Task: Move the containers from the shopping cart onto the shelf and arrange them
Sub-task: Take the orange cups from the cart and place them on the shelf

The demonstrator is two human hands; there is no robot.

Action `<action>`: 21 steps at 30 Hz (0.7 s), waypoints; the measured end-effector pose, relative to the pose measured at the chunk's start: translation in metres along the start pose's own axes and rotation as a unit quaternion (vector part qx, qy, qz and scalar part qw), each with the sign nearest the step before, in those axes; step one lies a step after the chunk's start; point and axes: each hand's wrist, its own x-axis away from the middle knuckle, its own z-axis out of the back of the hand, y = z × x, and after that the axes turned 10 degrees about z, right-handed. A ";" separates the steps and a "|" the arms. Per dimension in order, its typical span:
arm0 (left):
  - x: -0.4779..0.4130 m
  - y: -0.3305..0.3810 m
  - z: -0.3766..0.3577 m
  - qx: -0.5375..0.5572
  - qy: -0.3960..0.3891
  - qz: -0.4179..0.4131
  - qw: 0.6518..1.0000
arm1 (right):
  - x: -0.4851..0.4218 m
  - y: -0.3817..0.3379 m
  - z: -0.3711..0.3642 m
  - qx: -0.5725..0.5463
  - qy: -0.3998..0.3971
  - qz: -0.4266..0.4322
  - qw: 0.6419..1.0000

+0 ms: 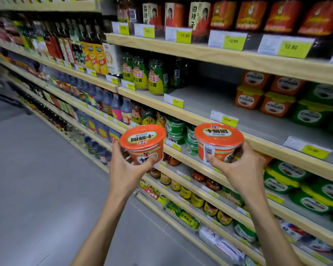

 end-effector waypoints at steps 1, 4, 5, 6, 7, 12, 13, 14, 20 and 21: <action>-0.019 -0.001 -0.002 -0.002 -0.010 -0.004 1.000 | -0.007 0.000 -0.009 -0.001 0.007 -0.010 1.000; -0.079 -0.004 -0.007 -0.012 -0.044 -0.022 0.999 | -0.029 -0.003 -0.033 0.013 0.030 -0.032 0.999; -0.099 -0.004 -0.010 -0.009 -0.060 -0.026 0.998 | -0.037 -0.005 -0.040 0.019 0.040 -0.039 0.998; -0.118 -0.003 -0.013 -0.009 -0.074 -0.030 0.997 | -0.045 -0.007 -0.048 0.023 0.051 -0.046 0.997; -0.136 0.000 -0.017 -0.007 -0.089 -0.033 0.995 | -0.052 -0.008 -0.055 0.025 0.064 -0.056 0.996; -0.215 0.016 -0.040 -0.016 -0.152 -0.068 0.986 | -0.081 -0.021 -0.089 0.035 0.128 -0.088 0.987; -0.226 0.021 -0.047 -0.016 -0.157 -0.076 0.984 | -0.083 -0.024 -0.093 0.034 0.137 -0.089 0.986; -0.234 0.025 -0.053 -0.016 -0.160 -0.082 0.984 | -0.084 -0.026 -0.097 0.031 0.140 -0.090 0.986; -0.283 0.045 -0.111 -0.019 -0.197 -0.106 0.974 | -0.092 -0.029 -0.108 0.033 0.176 -0.102 0.979; -0.288 0.046 -0.121 -0.027 -0.191 -0.110 0.975 | -0.094 -0.029 -0.106 0.035 0.180 -0.104 0.978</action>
